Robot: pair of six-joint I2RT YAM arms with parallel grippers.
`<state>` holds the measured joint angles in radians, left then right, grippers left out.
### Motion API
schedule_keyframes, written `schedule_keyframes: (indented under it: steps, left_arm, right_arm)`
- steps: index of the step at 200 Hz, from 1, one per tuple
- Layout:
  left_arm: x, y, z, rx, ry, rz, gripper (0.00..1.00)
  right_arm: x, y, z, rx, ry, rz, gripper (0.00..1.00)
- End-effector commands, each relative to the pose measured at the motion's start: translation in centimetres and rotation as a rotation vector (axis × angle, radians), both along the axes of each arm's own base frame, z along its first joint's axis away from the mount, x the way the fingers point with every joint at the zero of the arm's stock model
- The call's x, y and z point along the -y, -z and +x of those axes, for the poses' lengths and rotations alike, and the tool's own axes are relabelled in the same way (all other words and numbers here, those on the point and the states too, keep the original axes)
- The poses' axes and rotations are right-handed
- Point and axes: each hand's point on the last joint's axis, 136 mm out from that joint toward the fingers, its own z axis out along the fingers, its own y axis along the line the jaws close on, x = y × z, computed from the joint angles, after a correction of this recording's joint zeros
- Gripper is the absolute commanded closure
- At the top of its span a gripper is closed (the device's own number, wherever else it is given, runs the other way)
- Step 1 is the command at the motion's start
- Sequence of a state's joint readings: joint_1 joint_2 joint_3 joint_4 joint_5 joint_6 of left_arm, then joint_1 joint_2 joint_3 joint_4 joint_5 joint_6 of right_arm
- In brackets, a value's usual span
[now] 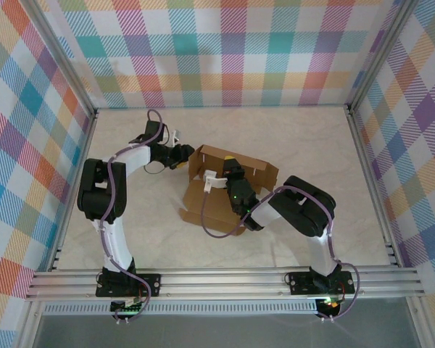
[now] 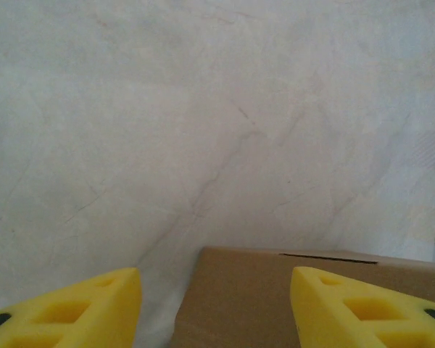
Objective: Fold the paper box
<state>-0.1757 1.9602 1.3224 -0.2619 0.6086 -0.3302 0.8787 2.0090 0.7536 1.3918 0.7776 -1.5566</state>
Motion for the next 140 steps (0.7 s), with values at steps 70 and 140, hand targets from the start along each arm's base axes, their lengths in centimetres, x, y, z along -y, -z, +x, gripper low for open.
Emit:
schedule_keyframes:
  steps: [70, 140]
  left_arm:
    - [-4.8, -1.4, -1.5, 0.055, -0.279, 0.158, 0.24]
    - [-3.8, -1.7, -9.4, -0.155, -0.448, -0.097, 0.51]
  right_arm:
    - [0.0, -0.4, 0.5, 0.000, 0.021, 0.067, 1.00]
    - [0.2, -0.6, 1.0, -0.010, 0.029, 0.084, 1.00]
